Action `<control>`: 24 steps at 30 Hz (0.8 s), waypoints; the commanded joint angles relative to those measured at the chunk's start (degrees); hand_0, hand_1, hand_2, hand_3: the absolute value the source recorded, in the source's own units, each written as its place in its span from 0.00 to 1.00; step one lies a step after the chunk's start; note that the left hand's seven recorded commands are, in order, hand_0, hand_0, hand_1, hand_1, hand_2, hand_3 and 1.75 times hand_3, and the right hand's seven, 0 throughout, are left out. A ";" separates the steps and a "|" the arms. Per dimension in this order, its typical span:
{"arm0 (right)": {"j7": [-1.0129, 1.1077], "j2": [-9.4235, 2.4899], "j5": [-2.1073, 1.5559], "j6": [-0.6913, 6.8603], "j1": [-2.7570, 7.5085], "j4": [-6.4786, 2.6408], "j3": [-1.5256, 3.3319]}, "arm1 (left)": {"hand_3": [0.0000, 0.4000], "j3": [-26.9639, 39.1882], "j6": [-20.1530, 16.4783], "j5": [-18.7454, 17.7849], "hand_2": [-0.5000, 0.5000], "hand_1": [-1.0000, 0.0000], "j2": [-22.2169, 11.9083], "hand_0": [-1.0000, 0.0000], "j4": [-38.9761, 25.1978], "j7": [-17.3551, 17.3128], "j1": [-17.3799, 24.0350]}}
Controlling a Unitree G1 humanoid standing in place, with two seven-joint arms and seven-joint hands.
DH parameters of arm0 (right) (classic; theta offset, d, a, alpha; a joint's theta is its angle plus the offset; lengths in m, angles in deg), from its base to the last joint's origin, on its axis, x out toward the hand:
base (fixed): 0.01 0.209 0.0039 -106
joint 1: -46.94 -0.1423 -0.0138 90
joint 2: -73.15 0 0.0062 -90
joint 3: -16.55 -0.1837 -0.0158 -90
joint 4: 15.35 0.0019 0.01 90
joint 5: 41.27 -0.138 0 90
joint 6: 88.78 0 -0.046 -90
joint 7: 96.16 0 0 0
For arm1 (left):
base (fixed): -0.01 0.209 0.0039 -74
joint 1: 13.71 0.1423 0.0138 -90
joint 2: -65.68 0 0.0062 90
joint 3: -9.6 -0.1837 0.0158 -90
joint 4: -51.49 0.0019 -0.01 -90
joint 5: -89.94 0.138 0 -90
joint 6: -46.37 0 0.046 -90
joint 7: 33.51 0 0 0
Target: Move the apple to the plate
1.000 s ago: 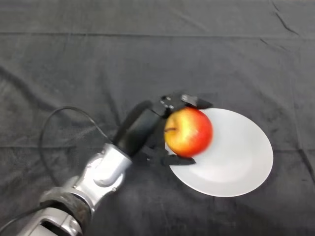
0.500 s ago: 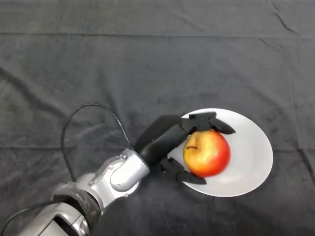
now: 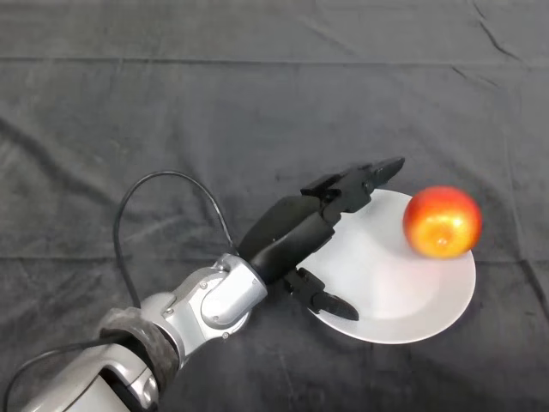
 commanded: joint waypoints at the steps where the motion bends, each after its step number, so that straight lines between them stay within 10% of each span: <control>1: 0.26 1.28 -1.08 -0.45 -0.77 -0.20 -0.24 | 0.00 -2.44 -0.82 1.72 0.50 1.00 -1.49 1.00 -0.88 0.66 -2.18; 24: 0.33 1.33 -1.07 -0.47 -0.81 -0.32 -0.26 | 0.00 -1.45 0.98 2.31 0.50 1.00 -7.22 1.00 0.52 4.87 0.53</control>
